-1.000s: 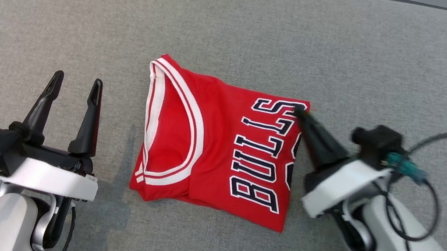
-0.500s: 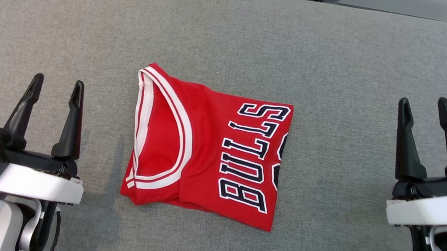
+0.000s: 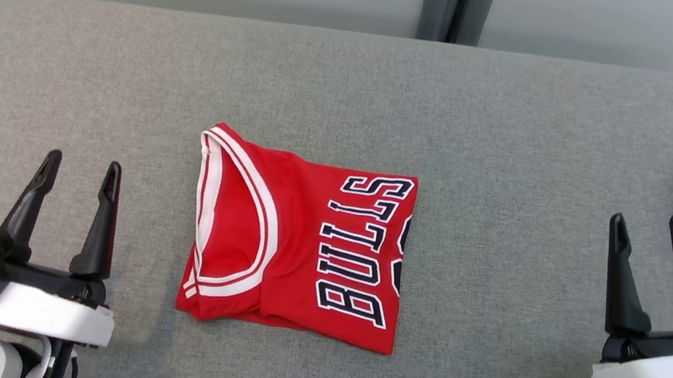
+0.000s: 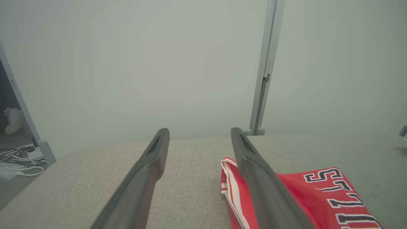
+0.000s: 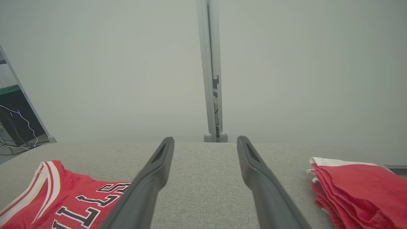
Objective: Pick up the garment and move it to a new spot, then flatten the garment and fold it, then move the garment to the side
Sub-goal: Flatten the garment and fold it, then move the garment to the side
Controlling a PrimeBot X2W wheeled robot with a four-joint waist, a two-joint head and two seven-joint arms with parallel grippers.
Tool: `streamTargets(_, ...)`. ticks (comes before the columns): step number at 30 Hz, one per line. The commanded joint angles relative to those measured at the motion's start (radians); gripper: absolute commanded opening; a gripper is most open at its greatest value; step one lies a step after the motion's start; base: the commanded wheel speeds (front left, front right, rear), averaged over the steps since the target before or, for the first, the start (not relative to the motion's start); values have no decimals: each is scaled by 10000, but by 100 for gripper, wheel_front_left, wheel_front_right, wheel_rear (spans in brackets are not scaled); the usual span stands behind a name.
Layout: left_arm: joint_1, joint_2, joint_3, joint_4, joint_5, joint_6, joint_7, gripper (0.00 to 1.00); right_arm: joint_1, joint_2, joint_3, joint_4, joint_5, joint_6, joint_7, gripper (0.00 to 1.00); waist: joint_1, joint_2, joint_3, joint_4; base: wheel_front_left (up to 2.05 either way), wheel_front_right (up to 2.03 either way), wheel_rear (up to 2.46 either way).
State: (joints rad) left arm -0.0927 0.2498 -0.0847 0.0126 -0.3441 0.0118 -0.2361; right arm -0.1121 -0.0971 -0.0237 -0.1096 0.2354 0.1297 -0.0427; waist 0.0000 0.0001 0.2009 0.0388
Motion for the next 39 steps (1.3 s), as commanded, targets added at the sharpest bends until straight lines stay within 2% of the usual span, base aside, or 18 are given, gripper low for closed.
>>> streamTargets(1, 125, 110, -23, -54, 45, 46, 48, 100, 171, -61, -14, -42, -57, 21, 65, 100, 0, -1, -136, -28, 0, 0, 0)
streamTargets(11, 903, 230, -259, -346, 18, 82, 491, 100, 1046, -135, 113, -226, -36, 21, 450, 100, 0, -1, -957, -82, 0, 0, 0)
streamTargets(20, 1501, 143, -420, -558, -28, 296, 738, 100, 1536, -119, -41, -288, 4, 21, 665, 100, 0, -1, -1578, -99, 0, 0, 0)
streamTargets(39, 1584, 339, -475, -788, -17, 532, 907, 100, 1806, -122, -365, -651, -199, 21, 871, 100, 0, -1, -1671, -134, 0, 0, 0)
